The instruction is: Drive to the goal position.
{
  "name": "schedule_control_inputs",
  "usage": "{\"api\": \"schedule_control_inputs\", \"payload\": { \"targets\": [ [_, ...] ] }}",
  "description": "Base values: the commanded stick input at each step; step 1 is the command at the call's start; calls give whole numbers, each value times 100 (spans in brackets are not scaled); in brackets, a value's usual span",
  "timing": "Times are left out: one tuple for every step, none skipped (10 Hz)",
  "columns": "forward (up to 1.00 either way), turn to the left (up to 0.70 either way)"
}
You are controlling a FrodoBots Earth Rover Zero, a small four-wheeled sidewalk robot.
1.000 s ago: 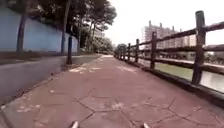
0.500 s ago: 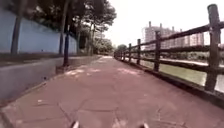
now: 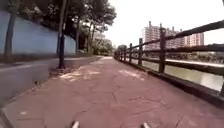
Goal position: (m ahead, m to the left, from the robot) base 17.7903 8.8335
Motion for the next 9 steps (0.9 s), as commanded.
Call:
{"api": "schedule_control_inputs", "payload": {
  "targets": [
    [70,0],
    [70,0],
    [70,0],
    [70,0],
    [70,0],
    [70,0],
    [70,0],
    [70,0],
    [70,0]
  ]
}}
